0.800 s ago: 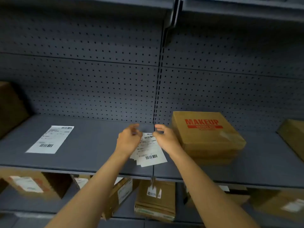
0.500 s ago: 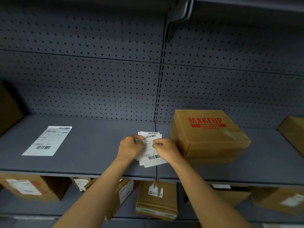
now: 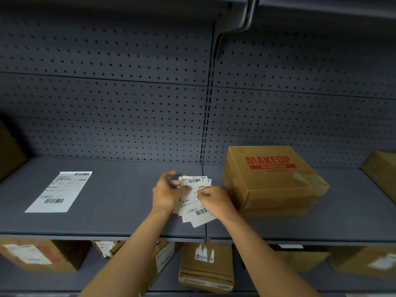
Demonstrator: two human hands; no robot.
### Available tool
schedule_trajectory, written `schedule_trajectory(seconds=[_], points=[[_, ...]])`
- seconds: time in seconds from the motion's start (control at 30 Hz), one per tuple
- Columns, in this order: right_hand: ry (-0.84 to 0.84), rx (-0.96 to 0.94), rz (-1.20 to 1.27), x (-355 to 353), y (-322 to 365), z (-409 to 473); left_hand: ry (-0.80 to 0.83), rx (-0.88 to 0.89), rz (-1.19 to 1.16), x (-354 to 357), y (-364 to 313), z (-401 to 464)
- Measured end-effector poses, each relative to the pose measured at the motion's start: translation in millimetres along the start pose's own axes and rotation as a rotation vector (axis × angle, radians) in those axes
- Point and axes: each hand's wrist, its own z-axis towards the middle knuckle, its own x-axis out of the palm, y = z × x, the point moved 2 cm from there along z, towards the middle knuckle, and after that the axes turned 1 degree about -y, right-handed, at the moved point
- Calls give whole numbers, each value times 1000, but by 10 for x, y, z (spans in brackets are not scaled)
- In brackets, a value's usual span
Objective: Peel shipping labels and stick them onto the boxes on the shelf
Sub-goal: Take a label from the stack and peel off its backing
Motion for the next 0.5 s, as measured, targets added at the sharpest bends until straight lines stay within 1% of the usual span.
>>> schedule_trajectory(seconds=[0.13,0.23,0.4,0.5], points=[[5,1,35,-15,10,-8,0,14,53,1,-13,-1],[-58,-29,92,-62,20,7,-24,56,43,-42,-89,-16],[-277,-176,166,-347,276,14,-69,93,-166,-180,-330,-27],[-346,-226,210,-588,506,11,-68,163,-257,-270,-575,-62]])
